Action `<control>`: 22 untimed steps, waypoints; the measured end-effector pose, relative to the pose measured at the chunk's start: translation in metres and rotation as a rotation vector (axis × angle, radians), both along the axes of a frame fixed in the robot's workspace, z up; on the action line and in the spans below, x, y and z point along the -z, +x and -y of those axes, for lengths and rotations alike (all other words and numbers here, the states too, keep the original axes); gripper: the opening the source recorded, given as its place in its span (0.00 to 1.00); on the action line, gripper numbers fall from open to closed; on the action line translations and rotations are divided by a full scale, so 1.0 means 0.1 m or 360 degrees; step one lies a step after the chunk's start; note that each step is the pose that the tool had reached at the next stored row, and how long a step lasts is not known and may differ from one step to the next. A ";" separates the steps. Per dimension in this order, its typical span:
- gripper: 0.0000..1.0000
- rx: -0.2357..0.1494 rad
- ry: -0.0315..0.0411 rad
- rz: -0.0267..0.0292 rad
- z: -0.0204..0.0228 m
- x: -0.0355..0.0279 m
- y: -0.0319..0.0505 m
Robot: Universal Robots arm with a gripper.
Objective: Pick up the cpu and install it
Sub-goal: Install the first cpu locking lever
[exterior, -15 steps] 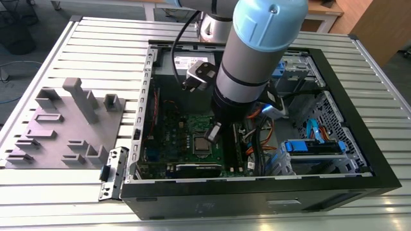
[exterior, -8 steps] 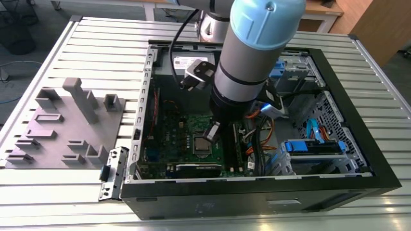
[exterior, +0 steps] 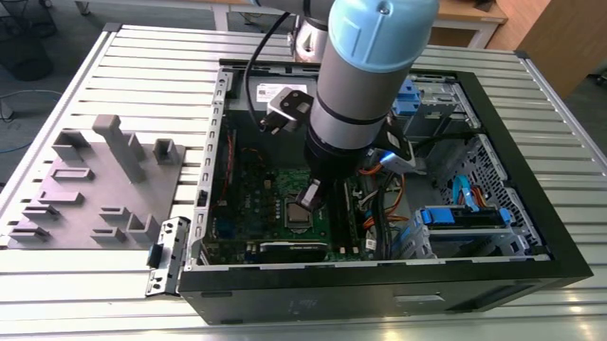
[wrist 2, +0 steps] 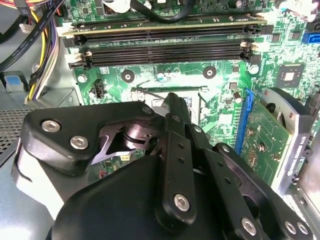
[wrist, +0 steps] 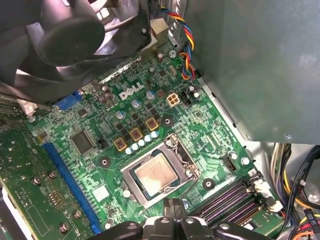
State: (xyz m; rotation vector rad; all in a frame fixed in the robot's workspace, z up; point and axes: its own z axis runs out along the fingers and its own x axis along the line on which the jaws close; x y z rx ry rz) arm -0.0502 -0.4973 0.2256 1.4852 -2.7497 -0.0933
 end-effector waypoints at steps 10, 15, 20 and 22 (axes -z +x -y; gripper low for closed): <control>0.11 0.0000 0.0000 0.00425 0.001 0.087 0.000; 0.11 0.0000 0.0000 0.00535 0.013 0.110 -0.009; 0.11 0.0000 0.0000 0.00580 0.051 0.127 -0.035; 0.11 0.0000 0.0000 0.00611 0.060 0.146 -0.038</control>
